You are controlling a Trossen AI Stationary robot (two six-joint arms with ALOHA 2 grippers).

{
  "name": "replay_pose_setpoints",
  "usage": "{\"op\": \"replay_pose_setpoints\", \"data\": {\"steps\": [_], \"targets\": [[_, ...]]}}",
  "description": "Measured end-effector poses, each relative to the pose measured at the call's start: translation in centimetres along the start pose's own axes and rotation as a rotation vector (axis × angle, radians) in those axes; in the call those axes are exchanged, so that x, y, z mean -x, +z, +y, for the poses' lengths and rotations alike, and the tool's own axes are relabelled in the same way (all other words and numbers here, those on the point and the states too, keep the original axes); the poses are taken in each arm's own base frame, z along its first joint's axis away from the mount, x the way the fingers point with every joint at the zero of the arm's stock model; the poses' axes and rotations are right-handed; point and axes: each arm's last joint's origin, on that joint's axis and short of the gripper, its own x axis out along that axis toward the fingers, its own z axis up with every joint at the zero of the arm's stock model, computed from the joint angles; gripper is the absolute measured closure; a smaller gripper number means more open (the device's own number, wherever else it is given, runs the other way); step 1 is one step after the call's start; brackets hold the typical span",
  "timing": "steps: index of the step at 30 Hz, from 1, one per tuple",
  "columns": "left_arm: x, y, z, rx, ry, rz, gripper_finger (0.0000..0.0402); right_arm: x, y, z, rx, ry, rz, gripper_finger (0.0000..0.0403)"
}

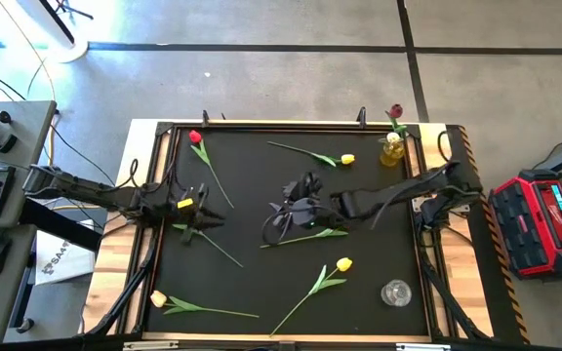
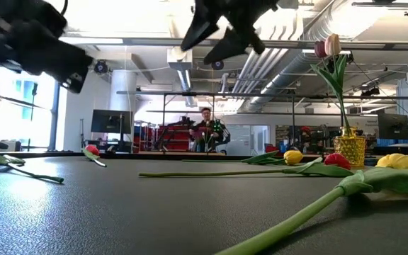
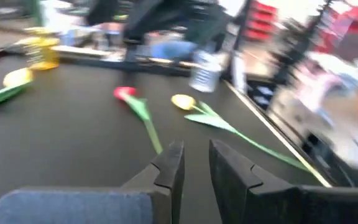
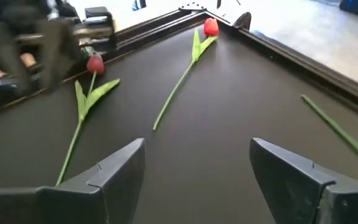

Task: Sort flowers into vase by color
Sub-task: Put the white flower into the yellow flower vase

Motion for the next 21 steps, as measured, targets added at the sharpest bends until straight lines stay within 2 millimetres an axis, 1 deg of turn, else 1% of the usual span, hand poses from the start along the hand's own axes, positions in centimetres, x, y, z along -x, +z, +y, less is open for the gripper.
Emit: {"op": "replay_pose_setpoints", "data": {"steps": [3, 7, 12, 16, 18, 21], "targets": [[0.0, -0.8, -0.9, -0.067, -0.157, 0.086, 0.0341, -0.5, -0.1, 0.3, -0.017, 0.011, -0.019, 0.0128], [-0.2, -2.0, -2.3, -0.031, -0.270, 0.205, 0.0341, -0.3, 0.1, 0.5, -0.017, 0.025, -0.039, 0.0128], [-0.8, -3.2, -4.0, -0.034, -0.279, 0.286, 0.0341, -0.3, 0.3, 0.6, -0.039, 0.036, -0.052, 0.0128], [-1.1, -4.1, -5.4, -0.029, -0.333, 0.339, 0.0341, -0.4, 0.2, 0.7, -0.116, 0.058, -0.038, 0.0128], [-1.1, -4.5, -6.1, -0.008, -0.357, 0.379, 0.0341, -0.2, 0.2, 0.9, -0.147, 0.071, -0.047, 0.0128], [-1.5, -4.7, -7.5, 0.009, -0.392, 0.435, 0.0341, 0.3, 0.4, 1.6, -0.169, 0.109, -0.078, 0.0128]]}}
